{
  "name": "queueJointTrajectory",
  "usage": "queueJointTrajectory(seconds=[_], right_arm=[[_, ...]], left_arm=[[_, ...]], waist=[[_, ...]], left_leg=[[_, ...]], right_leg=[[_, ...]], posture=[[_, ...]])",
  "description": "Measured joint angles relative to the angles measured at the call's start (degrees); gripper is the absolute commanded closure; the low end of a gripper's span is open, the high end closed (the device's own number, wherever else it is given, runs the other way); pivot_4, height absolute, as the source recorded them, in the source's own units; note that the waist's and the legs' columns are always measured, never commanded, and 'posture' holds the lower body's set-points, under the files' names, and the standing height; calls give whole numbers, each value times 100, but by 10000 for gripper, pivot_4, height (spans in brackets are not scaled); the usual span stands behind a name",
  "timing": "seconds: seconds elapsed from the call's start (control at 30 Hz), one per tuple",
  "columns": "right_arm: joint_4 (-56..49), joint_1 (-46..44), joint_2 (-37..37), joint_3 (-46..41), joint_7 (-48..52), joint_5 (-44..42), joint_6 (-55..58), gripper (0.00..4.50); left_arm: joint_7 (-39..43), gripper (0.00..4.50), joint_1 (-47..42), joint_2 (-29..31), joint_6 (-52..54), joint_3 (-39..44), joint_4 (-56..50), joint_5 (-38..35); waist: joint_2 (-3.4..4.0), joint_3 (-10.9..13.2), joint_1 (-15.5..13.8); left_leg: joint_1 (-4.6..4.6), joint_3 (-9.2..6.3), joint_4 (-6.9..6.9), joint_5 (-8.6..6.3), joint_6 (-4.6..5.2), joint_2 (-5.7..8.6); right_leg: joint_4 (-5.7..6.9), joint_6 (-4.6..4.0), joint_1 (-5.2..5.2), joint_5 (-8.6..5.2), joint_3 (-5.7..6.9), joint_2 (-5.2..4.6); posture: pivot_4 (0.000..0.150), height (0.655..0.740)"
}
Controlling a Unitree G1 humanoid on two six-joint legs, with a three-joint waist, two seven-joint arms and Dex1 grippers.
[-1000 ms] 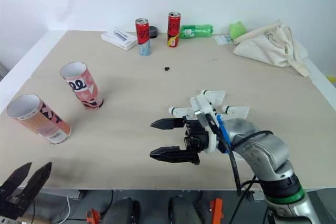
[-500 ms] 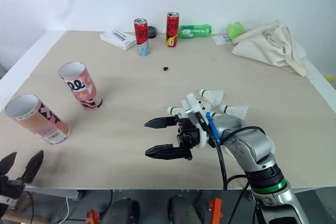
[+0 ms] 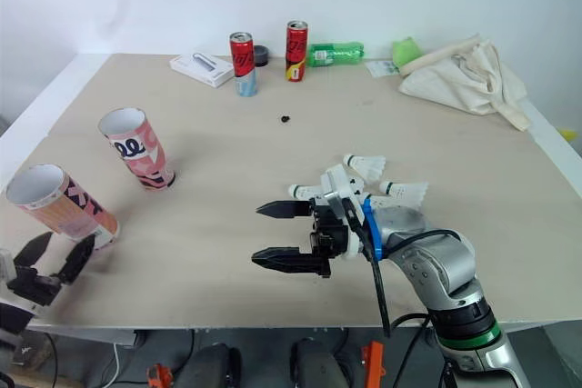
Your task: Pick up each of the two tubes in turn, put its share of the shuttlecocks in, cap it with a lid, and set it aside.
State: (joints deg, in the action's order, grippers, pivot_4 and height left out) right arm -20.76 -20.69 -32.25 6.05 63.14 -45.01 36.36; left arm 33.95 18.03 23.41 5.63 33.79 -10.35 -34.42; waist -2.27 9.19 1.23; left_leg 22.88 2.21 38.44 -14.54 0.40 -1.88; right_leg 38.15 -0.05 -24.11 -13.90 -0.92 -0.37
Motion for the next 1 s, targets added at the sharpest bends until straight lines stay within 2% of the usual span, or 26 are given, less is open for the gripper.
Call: queueJointTrajectory(seconds=[0.47,0.67,0.73,0.77,0.83,1.0], right_arm=[[-154,128,-4,-56,-229,-46,3,0],[-202,183,-9,-59,-302,-76,10,0],[-212,183,-10,-59,-317,-77,11,0],[-212,183,-10,-59,-317,-77,11,0],[-212,183,-12,-59,-325,-78,15,0],[-212,183,-40,-59,-336,-88,69,0]], left_arm=[[-125,175,-821,200,227,-204,218,33],[-162,175,-865,219,227,-207,247,72],[-182,5156,-866,219,230,-208,247,71],[-182,5156,-866,219,230,-208,247,71],[-186,8747,-866,219,236,-213,247,70],[-226,8747,-890,219,239,-226,257,91]], waist=[[-1,-1,-4],[-1,-1,-2],[-1,-1,-2],[-1,-1,-2],[-1,-1,-2],[-1,-1,-2]], left_leg=[[1,-1,0,0,-1,2],[1,2,0,0,-1,3],[1,2,0,0,-1,3],[1,2,0,0,-1,3],[1,2,0,0,-1,3],[1,2,0,0,-1,3]], right_leg=[[0,-4,1,5,-1,-2],[0,-25,0,18,-3,-6],[0,-24,0,17,-3,-5],[0,-24,0,17,-3,-5],[0,-23,0,17,-3,-5],[0,-23,1,18,-3,-5]], posture=[[1500,7400],[1500,7400],[1500,7400],[1500,7400],[1500,7400],[1500,7400]])
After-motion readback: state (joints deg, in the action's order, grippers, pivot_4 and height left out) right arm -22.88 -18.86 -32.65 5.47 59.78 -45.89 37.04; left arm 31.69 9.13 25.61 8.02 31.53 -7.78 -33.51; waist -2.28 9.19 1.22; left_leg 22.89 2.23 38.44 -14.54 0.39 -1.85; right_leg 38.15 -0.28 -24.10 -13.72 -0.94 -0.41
